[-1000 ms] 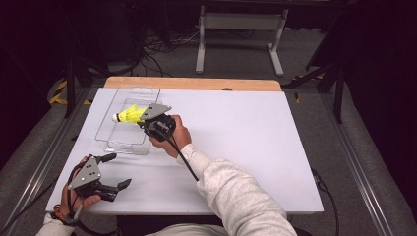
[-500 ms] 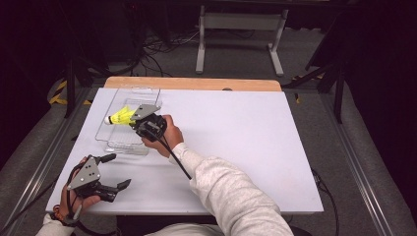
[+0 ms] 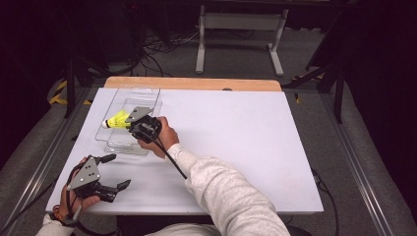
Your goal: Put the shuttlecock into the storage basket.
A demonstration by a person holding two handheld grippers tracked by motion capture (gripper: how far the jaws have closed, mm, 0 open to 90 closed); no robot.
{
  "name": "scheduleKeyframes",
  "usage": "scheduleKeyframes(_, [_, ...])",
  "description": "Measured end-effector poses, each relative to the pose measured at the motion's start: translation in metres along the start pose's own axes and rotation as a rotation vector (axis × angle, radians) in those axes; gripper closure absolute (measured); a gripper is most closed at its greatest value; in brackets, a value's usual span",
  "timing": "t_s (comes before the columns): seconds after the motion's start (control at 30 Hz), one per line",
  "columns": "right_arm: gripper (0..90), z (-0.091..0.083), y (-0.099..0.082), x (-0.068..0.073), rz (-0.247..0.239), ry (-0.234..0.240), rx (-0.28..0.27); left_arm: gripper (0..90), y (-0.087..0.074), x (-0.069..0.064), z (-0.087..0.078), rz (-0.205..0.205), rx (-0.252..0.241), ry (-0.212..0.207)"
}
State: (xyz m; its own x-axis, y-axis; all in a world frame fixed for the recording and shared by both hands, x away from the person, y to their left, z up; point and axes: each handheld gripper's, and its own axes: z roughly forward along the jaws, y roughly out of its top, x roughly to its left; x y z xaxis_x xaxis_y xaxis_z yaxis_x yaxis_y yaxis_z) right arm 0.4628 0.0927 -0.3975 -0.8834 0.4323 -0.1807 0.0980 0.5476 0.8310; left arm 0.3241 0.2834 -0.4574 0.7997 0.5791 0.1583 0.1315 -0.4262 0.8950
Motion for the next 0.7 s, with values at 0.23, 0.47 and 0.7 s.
scheduleKeyframes(0.23, [87.4, 0.01, -0.003, 0.004, -0.008, 0.012, 0.026, 4.8, 0.0, 0.0, 0.0, 0.001, 0.002, -0.003])
scheduleKeyframes(0.47, [87.3, 0.02, -0.007, 0.003, -0.018, 0.011, 0.059, 4.8, 0.0, 0.0, 0.0, 0.003, 0.003, -0.005])
scheduleKeyframes(0.7, [87.1, 0.026, -0.013, -0.005, 0.0, 0.024, 0.089, 4.8, 0.0, -0.001, 0.0, 0.006, 0.005, -0.006])
